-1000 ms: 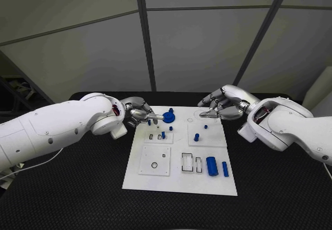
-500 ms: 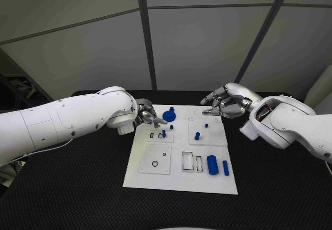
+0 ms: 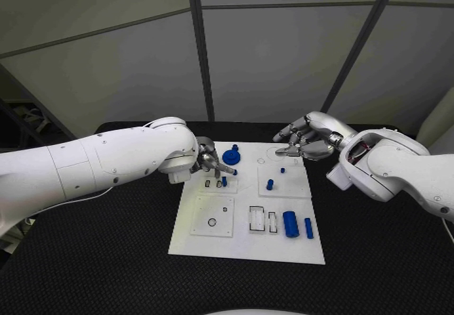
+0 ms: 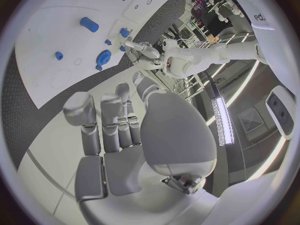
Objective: Assemble the parts on the task board
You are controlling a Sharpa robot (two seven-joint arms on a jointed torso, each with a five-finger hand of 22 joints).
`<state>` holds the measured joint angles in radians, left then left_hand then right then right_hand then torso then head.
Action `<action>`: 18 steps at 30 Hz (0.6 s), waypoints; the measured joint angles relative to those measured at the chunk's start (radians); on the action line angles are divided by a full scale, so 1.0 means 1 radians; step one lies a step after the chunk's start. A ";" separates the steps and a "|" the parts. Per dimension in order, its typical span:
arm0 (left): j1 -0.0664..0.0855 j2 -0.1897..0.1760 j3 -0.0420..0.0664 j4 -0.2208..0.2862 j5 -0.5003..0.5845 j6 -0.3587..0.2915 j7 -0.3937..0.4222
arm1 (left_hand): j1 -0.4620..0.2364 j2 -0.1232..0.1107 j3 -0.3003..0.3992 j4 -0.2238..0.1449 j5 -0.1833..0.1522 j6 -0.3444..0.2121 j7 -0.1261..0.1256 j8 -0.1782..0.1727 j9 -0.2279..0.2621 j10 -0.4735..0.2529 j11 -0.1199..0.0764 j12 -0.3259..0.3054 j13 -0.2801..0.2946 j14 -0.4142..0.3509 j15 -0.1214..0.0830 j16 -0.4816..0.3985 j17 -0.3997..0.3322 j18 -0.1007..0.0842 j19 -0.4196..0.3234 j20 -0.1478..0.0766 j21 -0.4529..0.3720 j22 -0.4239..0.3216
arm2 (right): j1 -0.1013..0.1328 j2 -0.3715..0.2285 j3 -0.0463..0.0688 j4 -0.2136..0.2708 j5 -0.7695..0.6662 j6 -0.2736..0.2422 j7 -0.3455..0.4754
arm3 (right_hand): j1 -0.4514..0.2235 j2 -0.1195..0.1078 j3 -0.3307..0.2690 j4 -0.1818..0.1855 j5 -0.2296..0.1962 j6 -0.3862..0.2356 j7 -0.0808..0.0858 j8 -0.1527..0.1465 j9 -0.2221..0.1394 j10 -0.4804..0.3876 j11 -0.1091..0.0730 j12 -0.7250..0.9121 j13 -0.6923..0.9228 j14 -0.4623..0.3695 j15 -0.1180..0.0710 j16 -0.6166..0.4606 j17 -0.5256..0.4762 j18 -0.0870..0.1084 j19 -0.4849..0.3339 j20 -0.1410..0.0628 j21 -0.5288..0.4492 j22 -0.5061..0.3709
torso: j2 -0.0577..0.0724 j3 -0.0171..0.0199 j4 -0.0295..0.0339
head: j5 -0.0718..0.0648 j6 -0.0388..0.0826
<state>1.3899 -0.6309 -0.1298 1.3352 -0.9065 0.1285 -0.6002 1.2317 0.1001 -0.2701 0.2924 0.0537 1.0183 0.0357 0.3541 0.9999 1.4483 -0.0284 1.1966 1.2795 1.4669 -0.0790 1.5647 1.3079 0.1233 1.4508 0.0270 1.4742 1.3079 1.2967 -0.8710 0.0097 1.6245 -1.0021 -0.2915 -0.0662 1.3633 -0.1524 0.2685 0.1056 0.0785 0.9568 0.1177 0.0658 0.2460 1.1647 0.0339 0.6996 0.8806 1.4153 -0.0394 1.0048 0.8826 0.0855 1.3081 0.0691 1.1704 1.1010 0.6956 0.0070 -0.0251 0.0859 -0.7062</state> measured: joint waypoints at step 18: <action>0.000 0.033 -0.001 -0.018 -0.024 0.023 -0.025 | 0.000 0.000 0.001 -0.007 0.000 -0.022 0.007 -0.020 0.012 -0.001 0.001 0.006 0.000 0.000 0.000 0.000 0.000 0.000 0.000 0.000 0.000 0.000 | 0.000 0.006 0.000 -0.005 -0.002 -0.004 -0.006 | 0.000 0.000 0.003 0.003 0.005 0.000 0.000 0.000 0.001 0.000 0.000 -0.004 -0.004 0.000 0.000 0.000 0.003 0.000 0.004 0.004 0.000 0.001 | 0.000 -0.0008 0.0006 | 0.002 -0.011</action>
<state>1.3901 -0.5984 -0.1307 1.3176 -0.9301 0.1519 -0.6248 1.2320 0.0998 -0.2689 0.2853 0.0537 0.9967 0.0430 0.3338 1.0118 1.4474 -0.0278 1.2027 1.2796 1.4669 -0.0788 1.5647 1.3078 0.1232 1.4506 0.0271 1.4742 1.3078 1.2968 -0.8648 0.0097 1.6199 -1.0042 -0.2954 -0.0720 1.3633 -0.1524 0.2716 0.1088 0.0834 0.9568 0.1177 0.0659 0.2468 1.1647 0.0339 0.6958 0.8768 1.4152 -0.0393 1.0048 0.8858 0.0852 1.3118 0.0729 1.1704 1.1021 0.6957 0.0062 -0.0245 0.0876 -0.7174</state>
